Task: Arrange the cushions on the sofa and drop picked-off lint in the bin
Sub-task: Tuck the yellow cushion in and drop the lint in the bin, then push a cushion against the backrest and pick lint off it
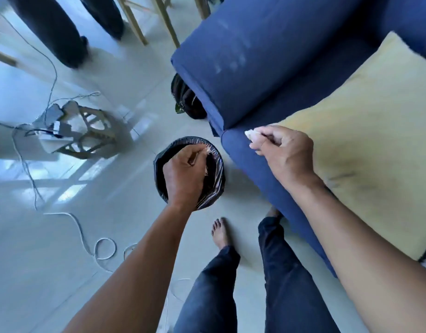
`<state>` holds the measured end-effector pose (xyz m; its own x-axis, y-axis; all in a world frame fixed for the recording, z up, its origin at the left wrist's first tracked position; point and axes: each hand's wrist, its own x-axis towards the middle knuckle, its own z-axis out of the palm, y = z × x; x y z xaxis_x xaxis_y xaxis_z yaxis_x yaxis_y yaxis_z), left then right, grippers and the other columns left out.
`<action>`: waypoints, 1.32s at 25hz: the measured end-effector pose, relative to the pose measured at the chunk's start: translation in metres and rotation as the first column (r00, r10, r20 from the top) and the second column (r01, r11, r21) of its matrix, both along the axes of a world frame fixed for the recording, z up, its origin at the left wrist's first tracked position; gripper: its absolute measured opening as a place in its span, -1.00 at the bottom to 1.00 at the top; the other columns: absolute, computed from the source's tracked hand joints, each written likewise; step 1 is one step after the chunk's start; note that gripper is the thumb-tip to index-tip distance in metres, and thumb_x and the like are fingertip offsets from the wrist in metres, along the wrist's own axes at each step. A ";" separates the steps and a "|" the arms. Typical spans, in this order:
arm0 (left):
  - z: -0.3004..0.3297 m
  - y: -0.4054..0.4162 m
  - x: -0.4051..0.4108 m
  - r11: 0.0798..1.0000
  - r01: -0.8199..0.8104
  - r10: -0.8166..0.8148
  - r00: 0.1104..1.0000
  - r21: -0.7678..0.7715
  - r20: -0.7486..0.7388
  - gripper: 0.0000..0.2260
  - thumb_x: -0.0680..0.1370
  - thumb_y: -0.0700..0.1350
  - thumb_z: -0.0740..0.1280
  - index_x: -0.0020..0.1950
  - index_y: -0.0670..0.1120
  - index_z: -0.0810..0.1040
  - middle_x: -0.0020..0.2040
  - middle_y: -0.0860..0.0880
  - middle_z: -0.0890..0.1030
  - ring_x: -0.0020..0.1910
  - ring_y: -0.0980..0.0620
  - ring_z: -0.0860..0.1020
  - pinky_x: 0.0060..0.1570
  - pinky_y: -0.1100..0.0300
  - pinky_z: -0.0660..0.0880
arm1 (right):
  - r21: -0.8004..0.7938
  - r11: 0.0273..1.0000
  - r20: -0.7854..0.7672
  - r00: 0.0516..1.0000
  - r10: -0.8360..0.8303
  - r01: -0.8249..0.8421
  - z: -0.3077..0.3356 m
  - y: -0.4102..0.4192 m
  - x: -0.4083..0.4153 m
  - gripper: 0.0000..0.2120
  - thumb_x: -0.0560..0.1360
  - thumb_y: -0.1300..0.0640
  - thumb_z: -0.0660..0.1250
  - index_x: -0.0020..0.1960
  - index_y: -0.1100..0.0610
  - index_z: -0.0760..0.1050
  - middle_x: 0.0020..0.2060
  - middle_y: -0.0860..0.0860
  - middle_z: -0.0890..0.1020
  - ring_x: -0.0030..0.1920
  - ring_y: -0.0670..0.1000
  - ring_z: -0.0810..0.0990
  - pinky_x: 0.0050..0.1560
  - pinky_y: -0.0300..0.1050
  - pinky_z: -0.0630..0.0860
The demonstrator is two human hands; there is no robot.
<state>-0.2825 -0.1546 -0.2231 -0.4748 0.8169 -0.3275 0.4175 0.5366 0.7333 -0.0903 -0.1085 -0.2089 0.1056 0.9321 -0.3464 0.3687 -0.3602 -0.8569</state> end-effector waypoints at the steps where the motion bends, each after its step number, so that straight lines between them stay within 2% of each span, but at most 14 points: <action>1: -0.005 -0.019 -0.017 0.999 -0.037 0.037 0.999 -0.026 -0.003 -0.95 0.51 -0.03 0.46 -0.07 0.10 0.73 -0.22 0.20 0.72 -0.16 0.19 0.68 0.05 0.10 0.61 | 0.000 1.000 0.006 1.000 0.030 -0.030 -0.009 -0.011 -0.022 -0.88 0.48 0.01 0.46 -0.13 0.04 0.70 -0.33 -0.03 0.71 -0.24 0.05 0.70 -0.08 0.05 0.63; 5: -0.032 -0.070 -0.067 0.984 -0.107 0.102 0.994 -0.142 -0.045 -0.90 0.54 -0.04 0.43 -0.01 0.08 0.74 -0.22 0.16 0.72 -0.20 0.17 0.67 -0.01 0.12 0.59 | -0.013 0.985 0.075 0.982 0.175 -0.174 -0.050 -0.044 -0.088 -0.81 0.50 0.01 0.41 -0.11 0.14 0.67 -0.36 0.00 0.68 -0.27 0.05 0.66 -0.14 0.02 0.60; 8: -0.058 -0.079 -0.087 0.974 -0.114 0.101 0.992 -0.194 -0.073 -0.84 0.57 -0.05 0.37 0.08 0.04 0.73 -0.16 0.07 0.74 -0.15 0.02 0.68 -0.04 0.16 0.58 | -0.021 0.970 0.182 0.953 0.243 -0.244 -0.081 -0.049 -0.120 -0.83 0.49 0.01 0.43 -0.14 0.12 0.66 -0.37 -0.03 0.68 -0.29 -0.02 0.62 -0.18 -0.12 0.54; 10: -0.076 -0.079 -0.095 0.954 -0.096 0.076 0.994 -0.283 -0.080 -0.74 0.59 -0.12 0.32 0.25 -0.01 0.67 0.02 0.00 0.74 0.03 -0.03 0.67 -0.01 0.27 0.47 | -0.110 0.939 0.292 0.892 0.345 -0.326 -0.103 -0.047 -0.134 -0.85 0.50 0.07 0.37 -0.07 0.13 0.67 -0.29 0.01 0.69 -0.22 0.05 0.61 -0.18 -0.14 0.49; 11: -0.084 -0.079 -0.098 0.941 -0.087 0.068 0.995 -0.328 -0.069 -0.67 0.59 -0.16 0.28 0.34 -0.04 0.62 0.14 -0.03 0.72 0.13 -0.04 0.64 0.07 0.28 0.46 | -0.158 0.922 0.346 0.855 0.388 -0.354 -0.110 -0.045 -0.136 -0.82 0.50 0.12 0.33 0.01 0.16 0.66 -0.17 0.08 0.72 -0.10 0.13 0.63 -0.10 -0.12 0.53; 13: -0.089 -0.081 -0.102 0.928 -0.077 0.062 0.997 -0.364 -0.053 -0.63 0.58 -0.20 0.21 0.37 -0.10 0.58 0.24 -0.11 0.67 0.22 -0.12 0.61 0.23 0.13 0.53 | -0.200 0.903 0.389 0.814 0.430 -0.381 -0.117 -0.043 -0.135 -0.75 0.50 0.15 0.28 0.09 0.22 0.63 0.01 0.16 0.71 0.08 0.22 0.62 0.07 -0.03 0.56; 15: -0.084 -0.085 -0.103 0.938 -0.064 0.039 0.996 -0.340 -0.078 -0.67 0.58 -0.19 0.20 0.28 -0.14 0.62 0.17 -0.19 0.68 0.17 -0.19 0.62 0.19 0.00 0.56 | -0.182 0.909 0.381 0.825 0.418 -0.376 -0.111 -0.045 -0.127 -0.75 0.51 0.13 0.30 0.08 0.24 0.62 0.00 0.17 0.71 0.06 0.21 0.63 0.09 -0.01 0.55; 18: -0.066 -0.085 -0.091 0.958 -0.048 0.030 0.997 -0.283 -0.069 -0.72 0.60 -0.11 0.25 0.24 -0.07 0.65 0.02 -0.16 0.72 0.02 -0.15 0.65 0.06 0.10 0.56 | -0.140 0.940 0.328 0.881 0.340 -0.311 -0.085 -0.048 -0.106 -0.75 0.51 0.08 0.33 0.12 0.13 0.67 -0.04 0.05 0.75 -0.06 0.04 0.66 0.14 -0.06 0.56; 20: -0.048 -0.075 -0.071 0.969 -0.007 -0.004 0.999 -0.246 -0.044 -0.74 0.62 -0.07 0.28 0.25 -0.04 0.65 -0.01 -0.10 0.73 0.00 -0.08 0.66 0.04 0.19 0.51 | -0.109 0.966 0.305 0.917 0.258 -0.236 -0.065 -0.050 -0.086 -0.74 0.53 0.09 0.35 0.17 0.10 0.66 -0.01 0.01 0.75 0.01 0.01 0.69 0.16 -0.09 0.56; 24: -0.012 -0.031 -0.016 0.984 0.140 -0.141 0.990 -0.111 0.003 -0.79 0.62 -0.07 0.32 0.23 -0.01 0.65 -0.10 0.10 0.67 -0.06 0.14 0.61 0.05 0.24 0.48 | -0.043 0.998 0.266 0.963 0.050 -0.040 -0.024 -0.046 -0.031 -0.73 0.56 0.12 0.37 0.23 0.17 0.62 0.09 0.02 0.72 0.04 -0.10 0.67 0.08 -0.36 0.47; 26: 0.004 -0.007 0.022 0.956 0.287 -0.285 0.958 -0.067 0.029 -0.76 0.63 -0.05 0.32 0.27 0.00 0.64 -0.04 0.10 0.69 -0.06 0.18 0.60 0.04 0.29 0.45 | -0.010 0.996 0.289 0.954 -0.080 0.087 -0.002 -0.045 0.011 -0.76 0.57 0.12 0.36 0.18 0.20 0.64 -0.01 0.02 0.73 -0.13 -0.18 0.62 -0.09 -0.50 0.40; 28: 0.018 0.015 0.064 0.908 0.417 -0.415 0.908 -0.042 0.051 -0.72 0.63 -0.01 0.32 0.34 0.03 0.60 0.07 0.11 0.69 -0.06 0.22 0.61 0.00 0.42 0.39 | 0.046 0.976 0.310 0.926 -0.215 0.211 0.014 -0.047 0.057 -0.80 0.56 0.14 0.36 0.10 0.24 0.63 -0.07 0.07 0.74 -0.18 -0.09 0.64 -0.19 -0.50 0.41; 31: 0.031 0.039 0.125 0.828 0.561 -0.560 0.825 -0.001 0.077 -0.71 0.62 -0.01 0.34 0.34 0.04 0.59 0.12 0.12 0.67 -0.09 0.35 0.59 -0.12 0.57 0.36 | 0.100 0.919 0.269 0.879 -0.393 0.380 0.029 -0.059 0.115 -0.78 0.56 0.14 0.38 0.18 0.17 0.64 0.03 0.00 0.74 0.01 -0.12 0.67 -0.03 -0.53 0.46; 33: 0.037 0.047 0.168 0.769 0.639 -0.637 0.766 0.009 0.083 -0.71 0.62 -0.01 0.35 0.34 0.04 0.59 0.15 0.10 0.68 0.01 0.21 0.62 -0.04 0.42 0.43 | 0.096 0.858 0.240 0.824 -0.513 0.505 0.031 -0.074 0.153 -0.75 0.56 0.10 0.38 0.21 0.13 0.63 0.07 -0.04 0.72 0.07 -0.13 0.67 0.10 -0.35 0.54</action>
